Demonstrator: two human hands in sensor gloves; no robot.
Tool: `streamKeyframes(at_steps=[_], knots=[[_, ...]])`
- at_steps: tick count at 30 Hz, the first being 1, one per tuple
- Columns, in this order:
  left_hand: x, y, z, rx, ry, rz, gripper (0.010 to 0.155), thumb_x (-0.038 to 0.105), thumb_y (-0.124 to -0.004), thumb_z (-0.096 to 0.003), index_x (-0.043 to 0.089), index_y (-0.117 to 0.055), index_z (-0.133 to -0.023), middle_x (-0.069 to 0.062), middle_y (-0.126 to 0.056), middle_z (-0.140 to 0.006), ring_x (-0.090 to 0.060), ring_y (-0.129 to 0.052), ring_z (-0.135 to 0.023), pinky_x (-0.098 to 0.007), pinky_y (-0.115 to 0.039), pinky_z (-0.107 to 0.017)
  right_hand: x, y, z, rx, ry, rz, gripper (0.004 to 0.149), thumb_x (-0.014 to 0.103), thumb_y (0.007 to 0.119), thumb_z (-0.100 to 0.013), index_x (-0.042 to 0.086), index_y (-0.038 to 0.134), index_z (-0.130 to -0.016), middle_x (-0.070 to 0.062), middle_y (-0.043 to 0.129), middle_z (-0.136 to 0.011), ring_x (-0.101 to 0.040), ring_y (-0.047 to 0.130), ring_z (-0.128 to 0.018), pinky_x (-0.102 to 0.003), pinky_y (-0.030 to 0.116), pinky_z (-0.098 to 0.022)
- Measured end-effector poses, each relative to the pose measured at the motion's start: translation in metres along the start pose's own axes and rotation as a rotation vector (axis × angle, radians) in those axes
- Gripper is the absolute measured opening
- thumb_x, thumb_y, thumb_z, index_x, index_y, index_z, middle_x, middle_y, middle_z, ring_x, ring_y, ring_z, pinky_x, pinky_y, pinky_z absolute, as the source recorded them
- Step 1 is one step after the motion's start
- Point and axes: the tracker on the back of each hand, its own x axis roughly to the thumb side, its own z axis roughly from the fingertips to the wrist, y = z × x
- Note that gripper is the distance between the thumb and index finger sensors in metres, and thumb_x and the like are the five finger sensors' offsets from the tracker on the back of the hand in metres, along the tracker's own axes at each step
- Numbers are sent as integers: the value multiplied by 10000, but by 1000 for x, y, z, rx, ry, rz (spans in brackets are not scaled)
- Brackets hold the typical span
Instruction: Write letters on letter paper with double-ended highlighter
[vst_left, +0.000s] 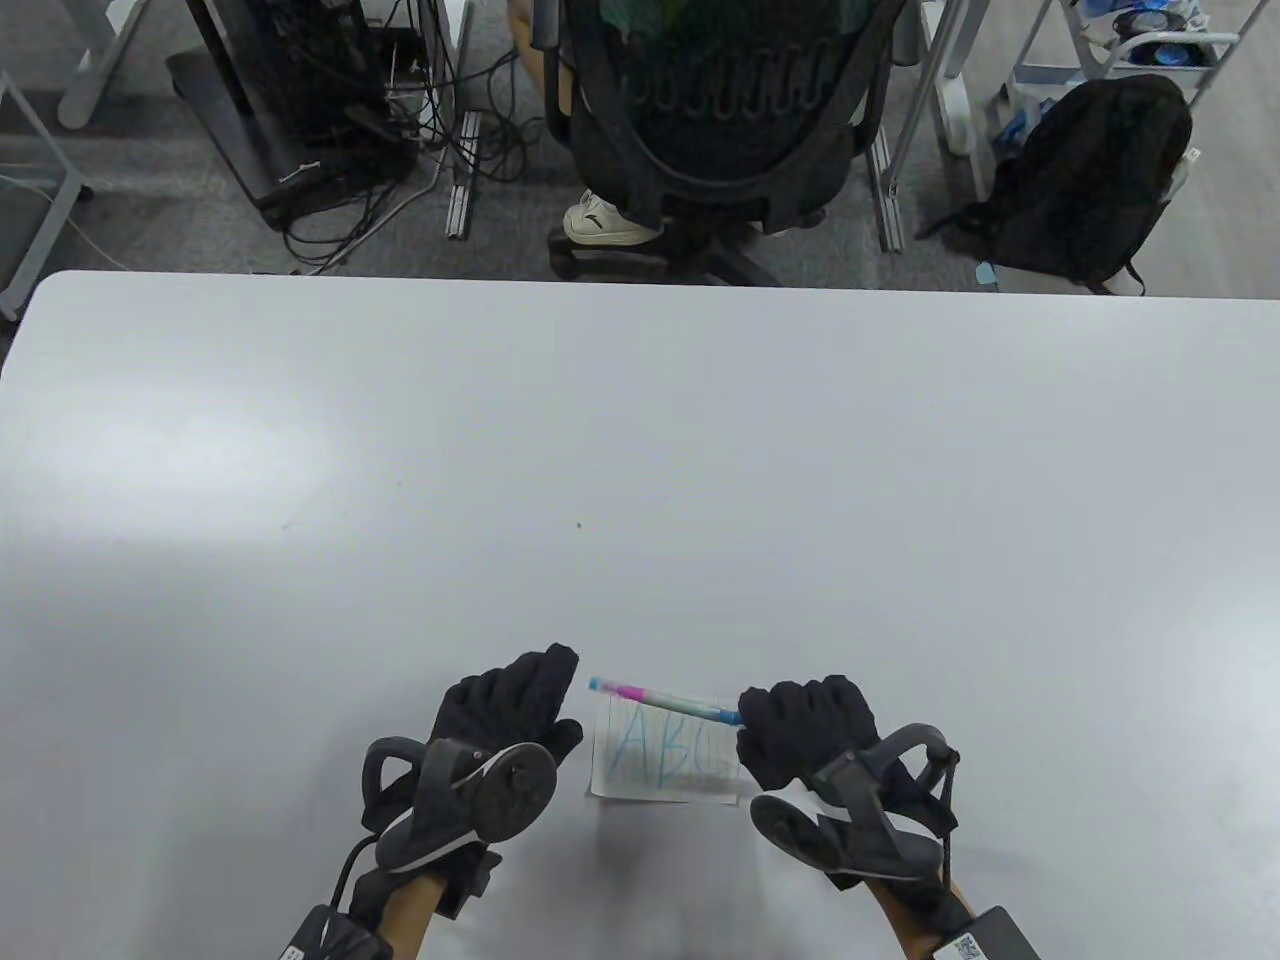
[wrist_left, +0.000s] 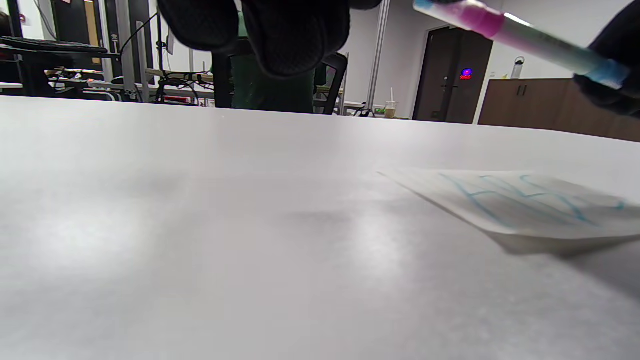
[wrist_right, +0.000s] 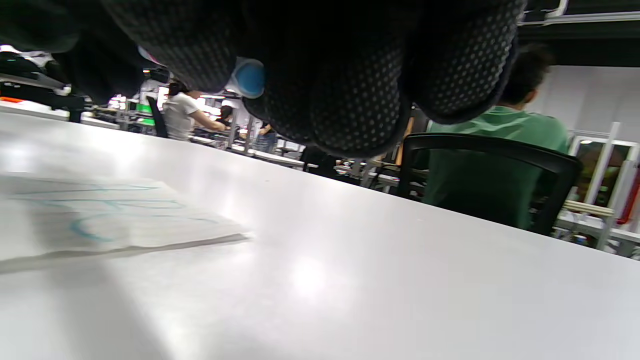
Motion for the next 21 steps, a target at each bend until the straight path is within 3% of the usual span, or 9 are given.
streamKeyframes(at_steps=[6, 13, 21], knots=[[-9, -3, 1, -14, 39, -27, 665, 497, -521, -600, 238, -349, -1189, -33, -562, -1182, -183, -738, -1022, -514, -646, -813, -16, 8, 4, 52, 115, 21, 477, 414, 713, -529, 64, 850, -823, -184, 933, -673, -281, 983, -496, -585, 807, -514], [-7, -6, -1, -27, 43, -64, 663, 496, -524, -599, 240, -357, -1187, -34, -570, -1178, -183, -741, -1019, -509, -651, -810, -24, 23, 4, 196, 203, 72, 478, 406, 721, -538, 41, 861, -812, -197, 939, -654, -290, 984, -474, -590, 808, -500], [-5, -9, -2, -46, 43, -87, 656, 493, -528, -599, 240, -375, -1183, -30, -599, -1159, -173, -756, -998, -507, -660, -802, -25, 36, 3, 329, 228, 98, 473, 411, 715, -549, 44, 867, -806, -197, 944, -650, -297, 986, -470, -594, 802, -506]])
